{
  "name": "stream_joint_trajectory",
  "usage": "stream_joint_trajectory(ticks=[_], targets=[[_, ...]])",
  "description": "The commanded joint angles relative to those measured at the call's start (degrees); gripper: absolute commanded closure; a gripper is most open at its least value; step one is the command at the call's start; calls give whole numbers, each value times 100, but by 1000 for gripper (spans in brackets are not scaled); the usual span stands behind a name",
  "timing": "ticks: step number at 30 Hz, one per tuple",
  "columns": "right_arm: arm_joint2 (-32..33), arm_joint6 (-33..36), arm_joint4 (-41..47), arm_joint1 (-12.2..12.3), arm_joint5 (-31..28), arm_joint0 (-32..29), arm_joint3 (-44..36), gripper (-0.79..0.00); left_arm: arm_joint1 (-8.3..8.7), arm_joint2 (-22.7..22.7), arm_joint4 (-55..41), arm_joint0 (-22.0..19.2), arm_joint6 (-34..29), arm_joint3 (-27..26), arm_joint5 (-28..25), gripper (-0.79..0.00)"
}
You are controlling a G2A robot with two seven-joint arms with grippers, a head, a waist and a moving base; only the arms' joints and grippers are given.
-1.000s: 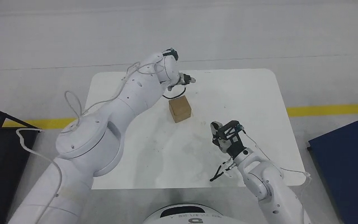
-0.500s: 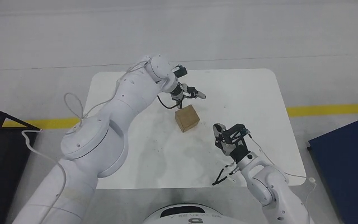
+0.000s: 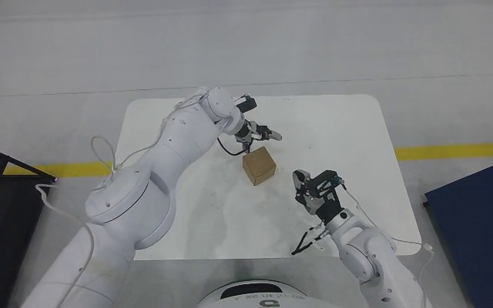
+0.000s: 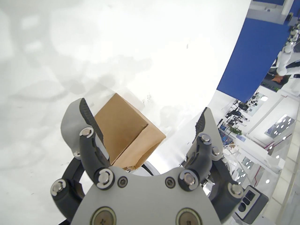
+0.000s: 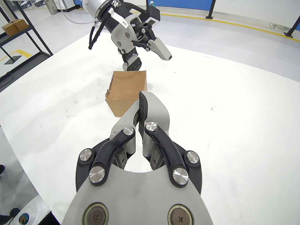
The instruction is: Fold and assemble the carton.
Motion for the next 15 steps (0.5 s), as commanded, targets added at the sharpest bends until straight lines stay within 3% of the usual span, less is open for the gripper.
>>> stream_joint_trajectory(ticks=[1,4,9,15], targets=[[-7,-13,-3,3,3,-3,11,0,10,-92,-158,43,-192,-75,-113,-785],[-9,-8,18,8,12,-1,32,0,94,-319,-456,3,-493,126,-473,-785],[-105,129,54,3,76,159,117,0,278,-567,-512,-184,-415,456,-740,-785],[-446,509,494,-75,334,1116,705,0,620,-955,-732,-395,-826,518,-1557,-785]])
